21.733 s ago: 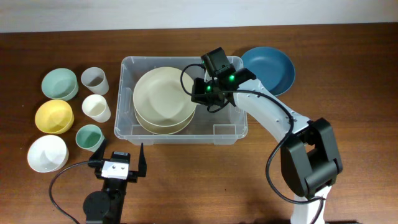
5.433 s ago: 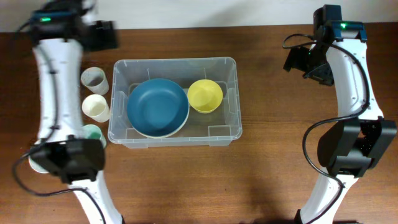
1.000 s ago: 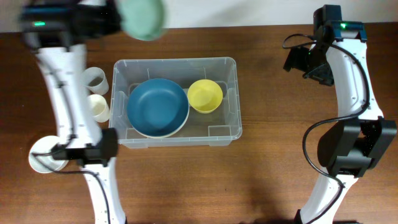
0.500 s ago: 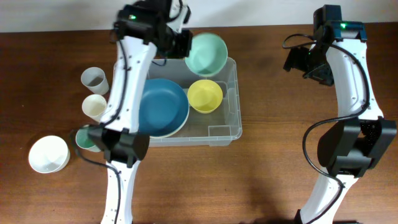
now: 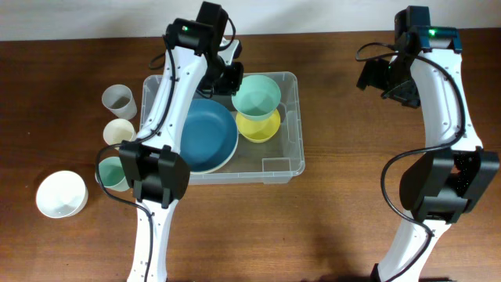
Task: Pack container
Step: 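Lift the mint-green bowl and stack it onto the yellow bowl in the bin, then withdraw the left gripper and grasp the white bowl's rim, then carry the white bowl into the bin and stack it on the mint bowl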
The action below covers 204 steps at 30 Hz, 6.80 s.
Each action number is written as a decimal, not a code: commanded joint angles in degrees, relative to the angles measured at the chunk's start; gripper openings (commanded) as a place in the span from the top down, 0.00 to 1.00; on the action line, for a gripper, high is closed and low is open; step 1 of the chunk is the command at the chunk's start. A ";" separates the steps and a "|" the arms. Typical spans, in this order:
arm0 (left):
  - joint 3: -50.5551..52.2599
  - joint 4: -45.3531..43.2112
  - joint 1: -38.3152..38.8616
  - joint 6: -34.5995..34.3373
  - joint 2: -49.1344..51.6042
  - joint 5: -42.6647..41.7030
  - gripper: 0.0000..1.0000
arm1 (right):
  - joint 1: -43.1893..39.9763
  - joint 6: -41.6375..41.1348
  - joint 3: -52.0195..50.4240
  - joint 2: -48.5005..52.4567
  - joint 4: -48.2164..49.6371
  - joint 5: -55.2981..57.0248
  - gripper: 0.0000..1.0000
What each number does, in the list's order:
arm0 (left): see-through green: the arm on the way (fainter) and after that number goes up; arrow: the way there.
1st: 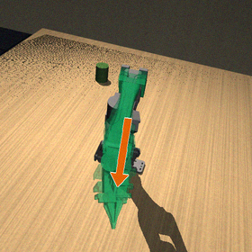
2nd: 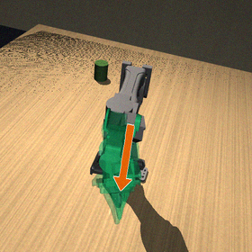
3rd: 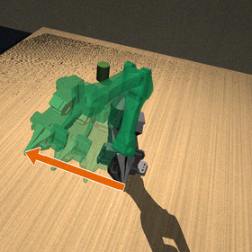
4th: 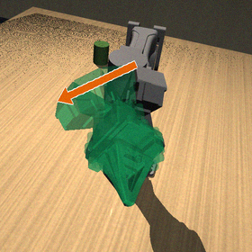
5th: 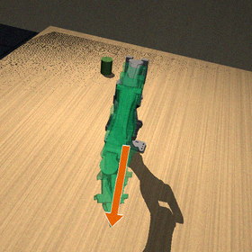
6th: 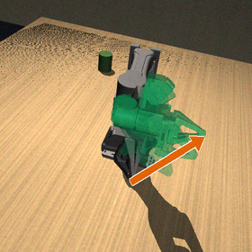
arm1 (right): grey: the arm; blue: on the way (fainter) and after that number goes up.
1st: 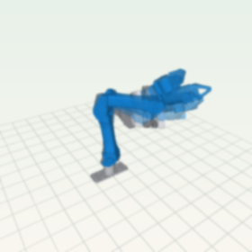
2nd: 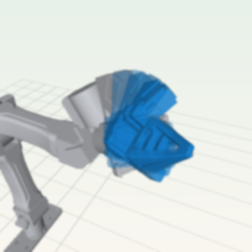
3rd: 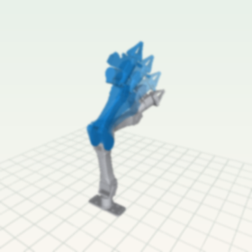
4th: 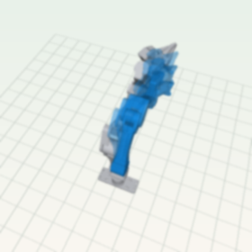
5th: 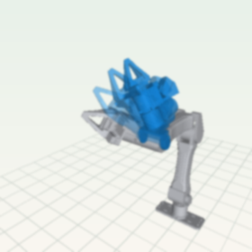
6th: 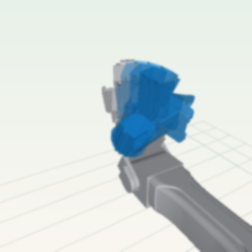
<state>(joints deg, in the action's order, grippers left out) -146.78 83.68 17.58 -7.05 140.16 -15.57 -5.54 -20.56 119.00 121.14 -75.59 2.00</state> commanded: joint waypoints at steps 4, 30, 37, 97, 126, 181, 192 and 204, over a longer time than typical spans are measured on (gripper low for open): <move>5.38 -3.10 0.81 0.94 -0.33 0.35 0.99 | -0.11 0.42 -0.17 -0.13 0.00 -0.04 0.01; 5.35 -5.44 -0.50 0.94 -0.37 0.35 0.33 | -0.11 0.42 -0.17 -0.13 0.00 -0.04 0.01; -11.17 2.47 -7.08 0.94 -1.49 1.09 0.25 | -0.11 0.42 -0.17 -0.13 0.00 -0.07 0.01; 75.41 -17.35 -56.17 -48.87 -38.82 22.49 0.00 | -0.11 0.42 -0.17 -0.13 0.00 -0.04 0.01; 83.06 -33.05 -56.15 -49.88 -38.82 24.30 0.02 | -0.11 0.42 -0.17 -0.13 0.00 -0.04 0.01; 49.44 -46.42 2.32 -12.50 -41.44 10.05 0.99 | -0.11 0.42 -0.17 -0.13 0.00 -0.04 0.01; 49.44 -41.20 4.66 -9.94 -30.14 9.86 0.99 | -0.11 0.42 -0.17 -0.13 0.00 -0.04 0.01; 49.44 -38.29 4.66 -9.33 -23.41 7.87 0.98 | -0.11 0.42 -0.17 -0.13 0.00 -0.04 0.01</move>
<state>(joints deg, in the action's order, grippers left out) -97.27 45.30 22.09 -17.50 114.43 -6.20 -5.56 -20.53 119.00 121.14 -75.59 2.00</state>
